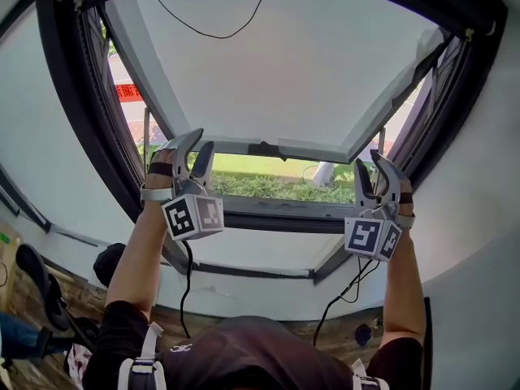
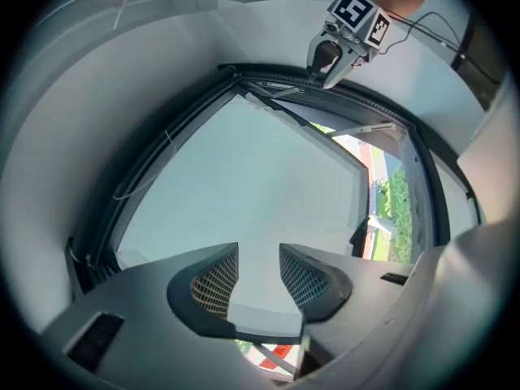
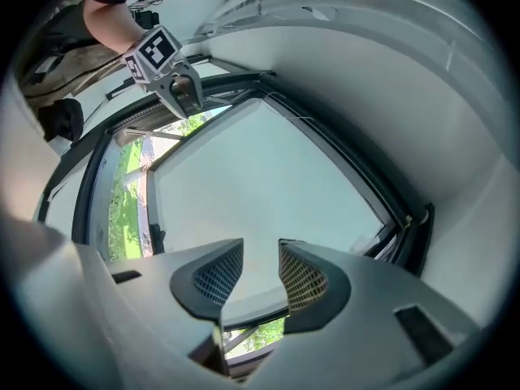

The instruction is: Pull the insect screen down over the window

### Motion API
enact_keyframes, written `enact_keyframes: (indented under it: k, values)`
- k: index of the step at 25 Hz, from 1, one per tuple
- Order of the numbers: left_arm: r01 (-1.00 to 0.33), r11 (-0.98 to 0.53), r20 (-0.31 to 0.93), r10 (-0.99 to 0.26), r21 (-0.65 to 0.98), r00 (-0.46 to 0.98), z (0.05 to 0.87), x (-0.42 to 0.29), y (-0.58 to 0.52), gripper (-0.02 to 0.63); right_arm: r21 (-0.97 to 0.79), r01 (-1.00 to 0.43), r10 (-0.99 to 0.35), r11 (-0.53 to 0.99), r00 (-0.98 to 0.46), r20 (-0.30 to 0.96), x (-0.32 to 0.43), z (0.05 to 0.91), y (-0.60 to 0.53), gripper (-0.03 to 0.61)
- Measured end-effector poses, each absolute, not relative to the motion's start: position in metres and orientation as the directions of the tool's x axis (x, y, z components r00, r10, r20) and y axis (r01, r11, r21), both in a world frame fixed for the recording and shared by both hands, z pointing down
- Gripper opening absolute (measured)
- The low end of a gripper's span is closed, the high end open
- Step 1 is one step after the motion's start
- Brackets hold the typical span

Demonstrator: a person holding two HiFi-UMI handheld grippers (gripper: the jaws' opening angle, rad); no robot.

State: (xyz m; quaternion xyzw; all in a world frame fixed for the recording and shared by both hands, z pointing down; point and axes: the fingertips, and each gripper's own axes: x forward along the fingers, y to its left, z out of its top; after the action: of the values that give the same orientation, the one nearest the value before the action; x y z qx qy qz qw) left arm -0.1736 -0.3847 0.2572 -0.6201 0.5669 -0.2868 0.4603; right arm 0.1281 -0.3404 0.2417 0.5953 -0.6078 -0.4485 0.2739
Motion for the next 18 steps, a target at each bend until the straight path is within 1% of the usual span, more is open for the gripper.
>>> enact_keyframes:
  k: [5,10,15,18]
  values:
    - [-0.391,0.206,-0.296,-0.938,-0.897,0.183,0.166,-0.186,-0.383,0.173,0.885,-0.427,-0.955,-0.185,-0.133,-0.264,0.137,0.177,-0.346,0.144]
    - [-0.396,0.326,-0.413,-0.897,-0.858,0.156,0.079,-0.207,-0.385,0.173,0.874,-0.392,-0.923,-0.288,-0.129,-0.362,0.135,0.107,-0.341,0.144]
    - [-0.349,0.433,-0.493,-0.864,-0.831,0.101,0.012,-0.237,-0.391,0.172,0.85,-0.39,-0.903,-0.355,-0.092,-0.419,0.143,0.05,-0.346,0.144]
    - [-0.316,0.458,-0.509,-0.855,-0.831,0.098,-0.016,-0.249,-0.394,0.172,0.841,-0.374,-0.895,-0.392,-0.058,-0.443,0.15,0.021,-0.352,0.147]
